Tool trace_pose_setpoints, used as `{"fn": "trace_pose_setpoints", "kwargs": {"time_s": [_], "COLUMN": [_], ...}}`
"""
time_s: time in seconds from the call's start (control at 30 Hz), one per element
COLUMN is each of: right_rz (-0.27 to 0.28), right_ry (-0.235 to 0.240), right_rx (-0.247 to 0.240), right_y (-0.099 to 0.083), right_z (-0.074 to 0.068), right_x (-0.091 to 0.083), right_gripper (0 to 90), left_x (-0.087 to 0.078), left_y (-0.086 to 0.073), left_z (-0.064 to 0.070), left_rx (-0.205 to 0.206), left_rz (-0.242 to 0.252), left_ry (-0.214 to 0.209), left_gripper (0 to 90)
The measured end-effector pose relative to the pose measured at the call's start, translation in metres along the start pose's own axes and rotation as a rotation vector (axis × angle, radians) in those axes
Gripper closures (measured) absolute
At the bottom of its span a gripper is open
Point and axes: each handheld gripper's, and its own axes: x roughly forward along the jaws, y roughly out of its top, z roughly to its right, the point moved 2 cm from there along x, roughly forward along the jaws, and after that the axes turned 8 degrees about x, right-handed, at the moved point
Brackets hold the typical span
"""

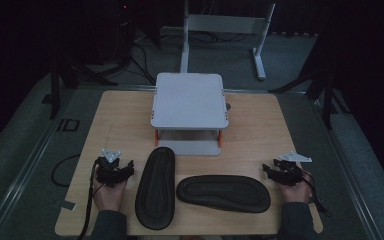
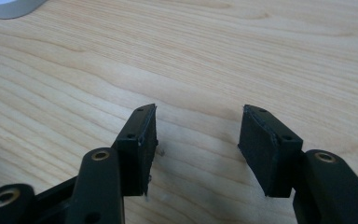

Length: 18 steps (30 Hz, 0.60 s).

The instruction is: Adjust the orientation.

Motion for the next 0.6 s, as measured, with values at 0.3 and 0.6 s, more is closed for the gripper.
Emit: {"fn": "trace_pose_setpoints", "kwargs": {"time_s": [0.3, 0.6], "right_rz": [0.021, 0.023], "right_ry": [0.013, 0.014], "right_rx": [-0.029, -0.036], "right_y": [0.002, 0.001], "right_z": [-0.006, -0.007], "right_x": [-0.005, -0.006], "right_gripper": [45.7, 45.5], "left_x": [-0.029, -0.061], "left_y": [0.002, 0.013], "left_z": [0.005, 0.023], "left_rx": [0.026, 0.075], "left_rz": [0.136, 0.151], "left_ry": [-0.076, -0.119], "left_gripper": [38.5, 35.1]}}
